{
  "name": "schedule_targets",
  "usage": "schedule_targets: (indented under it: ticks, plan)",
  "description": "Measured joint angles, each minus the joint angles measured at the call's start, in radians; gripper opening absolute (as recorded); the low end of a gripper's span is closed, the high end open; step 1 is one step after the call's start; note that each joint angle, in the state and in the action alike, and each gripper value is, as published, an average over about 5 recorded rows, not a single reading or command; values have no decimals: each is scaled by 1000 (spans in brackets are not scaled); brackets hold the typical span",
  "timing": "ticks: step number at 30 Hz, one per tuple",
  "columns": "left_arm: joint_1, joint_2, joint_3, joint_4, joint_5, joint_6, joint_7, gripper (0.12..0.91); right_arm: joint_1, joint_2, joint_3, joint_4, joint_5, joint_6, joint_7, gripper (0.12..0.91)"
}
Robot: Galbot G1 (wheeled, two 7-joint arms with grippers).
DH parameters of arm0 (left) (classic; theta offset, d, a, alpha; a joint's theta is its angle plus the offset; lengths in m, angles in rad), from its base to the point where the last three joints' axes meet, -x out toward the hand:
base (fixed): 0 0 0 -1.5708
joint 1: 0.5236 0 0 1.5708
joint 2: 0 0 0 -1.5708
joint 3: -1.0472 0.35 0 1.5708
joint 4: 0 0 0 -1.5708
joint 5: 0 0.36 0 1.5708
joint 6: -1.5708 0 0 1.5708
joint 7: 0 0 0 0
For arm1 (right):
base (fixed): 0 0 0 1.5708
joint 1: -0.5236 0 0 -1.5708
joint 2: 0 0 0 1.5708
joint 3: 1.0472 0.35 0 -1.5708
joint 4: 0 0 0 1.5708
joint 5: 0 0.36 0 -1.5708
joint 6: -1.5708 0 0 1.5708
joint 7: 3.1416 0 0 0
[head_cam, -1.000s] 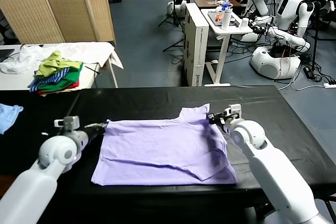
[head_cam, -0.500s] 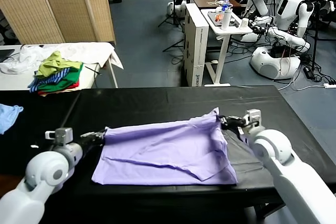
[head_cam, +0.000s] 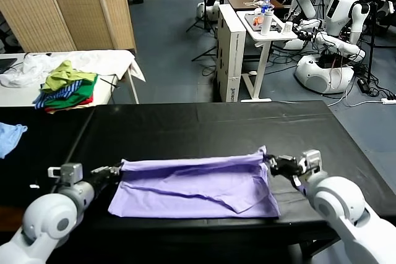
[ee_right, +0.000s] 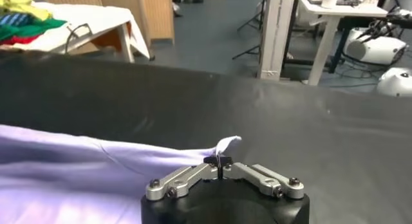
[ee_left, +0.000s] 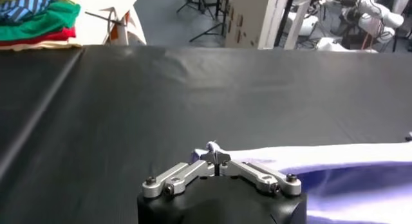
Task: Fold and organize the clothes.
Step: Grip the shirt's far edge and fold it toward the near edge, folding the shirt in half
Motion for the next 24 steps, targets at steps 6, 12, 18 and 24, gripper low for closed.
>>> schedule_targets:
  ticks: [6,12,18,24]
  plan:
    - [45,-9,-24,-44,5,10,-12,147,-52,-18,6,22,1,0,-4,140]
    - [101,-24,-50,-80,29,17,-11,147,-76,-16,-12,38,-5,0,-7,140]
    - [150,-44,-56,-91,68,17,-5,147,-95,-14,-18,25,-28,0,-8,140]
    - [179,-57,-56,-92,97,20,-2,147,-96,-3,-24,13,-32,0,-8,140]
